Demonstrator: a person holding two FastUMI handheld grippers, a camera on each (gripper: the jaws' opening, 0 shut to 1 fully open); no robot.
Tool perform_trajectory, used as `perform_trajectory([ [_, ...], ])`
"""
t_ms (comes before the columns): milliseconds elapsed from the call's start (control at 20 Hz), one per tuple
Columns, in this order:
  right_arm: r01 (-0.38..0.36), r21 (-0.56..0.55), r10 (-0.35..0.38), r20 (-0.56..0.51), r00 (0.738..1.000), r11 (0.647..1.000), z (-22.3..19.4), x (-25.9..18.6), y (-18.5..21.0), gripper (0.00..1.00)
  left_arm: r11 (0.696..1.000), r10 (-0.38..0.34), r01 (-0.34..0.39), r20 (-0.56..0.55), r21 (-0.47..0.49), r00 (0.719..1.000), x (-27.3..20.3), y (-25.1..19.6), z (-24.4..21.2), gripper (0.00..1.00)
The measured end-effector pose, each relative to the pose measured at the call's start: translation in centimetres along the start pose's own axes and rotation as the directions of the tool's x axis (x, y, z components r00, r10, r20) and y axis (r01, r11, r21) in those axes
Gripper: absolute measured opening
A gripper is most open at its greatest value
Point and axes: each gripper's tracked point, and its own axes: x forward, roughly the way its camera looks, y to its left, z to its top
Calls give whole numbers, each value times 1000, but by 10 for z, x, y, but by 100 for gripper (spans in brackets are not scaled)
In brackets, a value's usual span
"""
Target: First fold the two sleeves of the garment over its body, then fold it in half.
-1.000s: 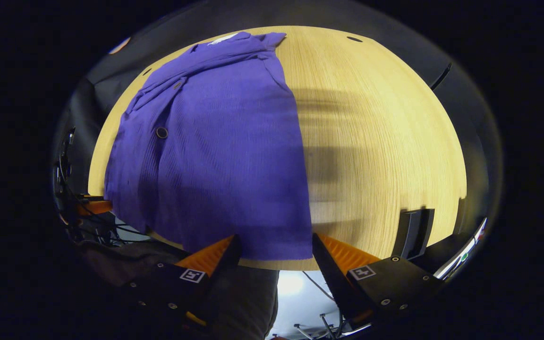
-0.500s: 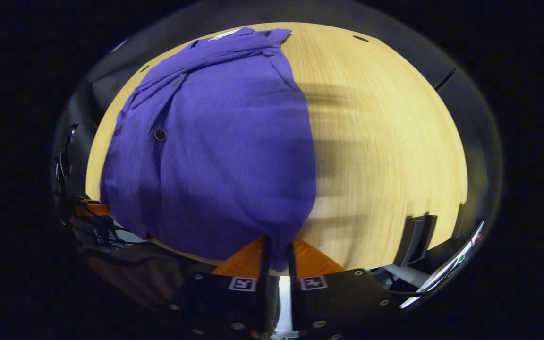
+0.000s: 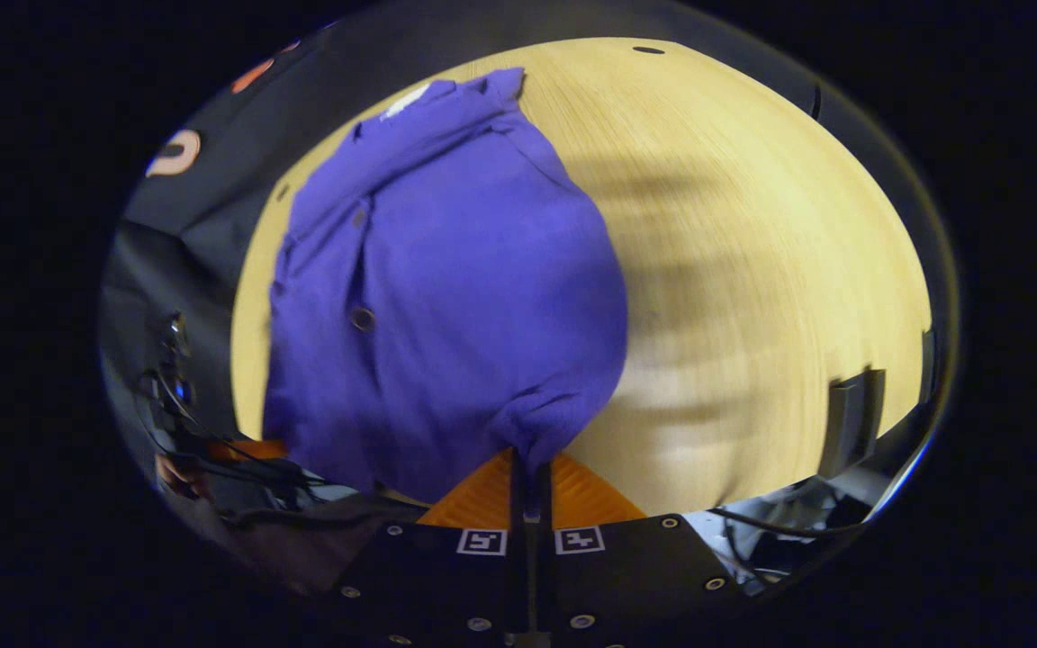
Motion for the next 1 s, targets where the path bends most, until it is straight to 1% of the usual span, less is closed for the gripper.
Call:
perform_trajectory([
  [50,2,-12,-2,17,1000,1000,7,-4,2,5,1000,-2,2,16,22,1000,-7,-1,6,8],
  [250,-56,-16,58,80,995,998,37,-24,25,5,994,-26,16,88,107,996,-43,-18,39,8],
  [450,-111,-19,113,166,980,994,76,-48,49,5,984,-54,25,160,174,986,-67,-41,79,8],
  [550,-135,-27,138,194,971,990,91,-57,58,5,977,-77,35,196,208,978,-80,-55,100,8],
  [650,-139,-36,143,221,965,990,106,-62,63,5,971,-89,33,228,238,969,-94,-62,119,8],
  [800,-151,-48,158,252,955,987,125,-67,73,5,962,-84,5,279,273,957,-113,-66,145,8],
  [850,-162,-52,170,267,949,985,133,-69,79,5,962,-91,8,292,273,952,-117,-72,154,8],
  [950,-187,-55,195,295,935,981,149,-71,94,5,961,-126,34,323,275,938,-128,-92,171,8],
  [1000,-182,-63,192,308,932,981,156,-71,99,5,959,-138,39,343,281,929,-132,-100,183,8],
])
